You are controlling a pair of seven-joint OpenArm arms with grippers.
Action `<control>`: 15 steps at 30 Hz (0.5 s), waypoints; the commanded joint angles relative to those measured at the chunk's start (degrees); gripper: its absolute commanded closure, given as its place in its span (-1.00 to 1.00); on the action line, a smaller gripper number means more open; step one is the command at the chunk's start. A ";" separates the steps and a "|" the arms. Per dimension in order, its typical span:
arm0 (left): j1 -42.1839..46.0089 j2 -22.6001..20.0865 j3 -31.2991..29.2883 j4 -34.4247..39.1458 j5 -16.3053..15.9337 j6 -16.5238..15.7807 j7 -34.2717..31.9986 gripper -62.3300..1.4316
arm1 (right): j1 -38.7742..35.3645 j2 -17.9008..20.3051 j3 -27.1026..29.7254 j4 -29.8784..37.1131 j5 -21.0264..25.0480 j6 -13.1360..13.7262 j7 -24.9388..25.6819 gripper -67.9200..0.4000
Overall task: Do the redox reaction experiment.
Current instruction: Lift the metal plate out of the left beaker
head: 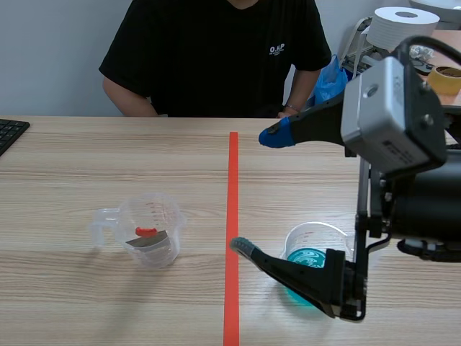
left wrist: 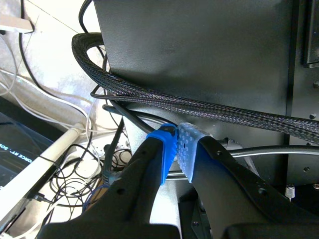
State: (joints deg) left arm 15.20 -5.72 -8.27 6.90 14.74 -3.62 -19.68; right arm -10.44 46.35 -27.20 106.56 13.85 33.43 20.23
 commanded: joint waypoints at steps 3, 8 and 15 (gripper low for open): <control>-0.15 -0.02 -0.11 0.66 -0.13 -0.13 -0.22 0.82 | 2.71 -2.69 -2.82 -2.71 -3.34 0.90 4.48 -1.00; -0.15 -0.02 -0.11 0.66 -0.13 -0.13 -0.22 0.82 | 6.75 -6.54 -8.07 -8.02 -9.03 0.85 8.50 -1.00; -0.15 -0.02 -0.11 0.66 -0.13 -0.13 -0.22 0.82 | 13.46 -13.49 -14.67 -17.81 -13.73 0.42 13.31 -1.00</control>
State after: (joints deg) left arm 15.20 -5.72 -8.27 6.90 14.74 -3.62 -19.68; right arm 1.69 33.17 -42.22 88.18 -0.47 33.85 32.05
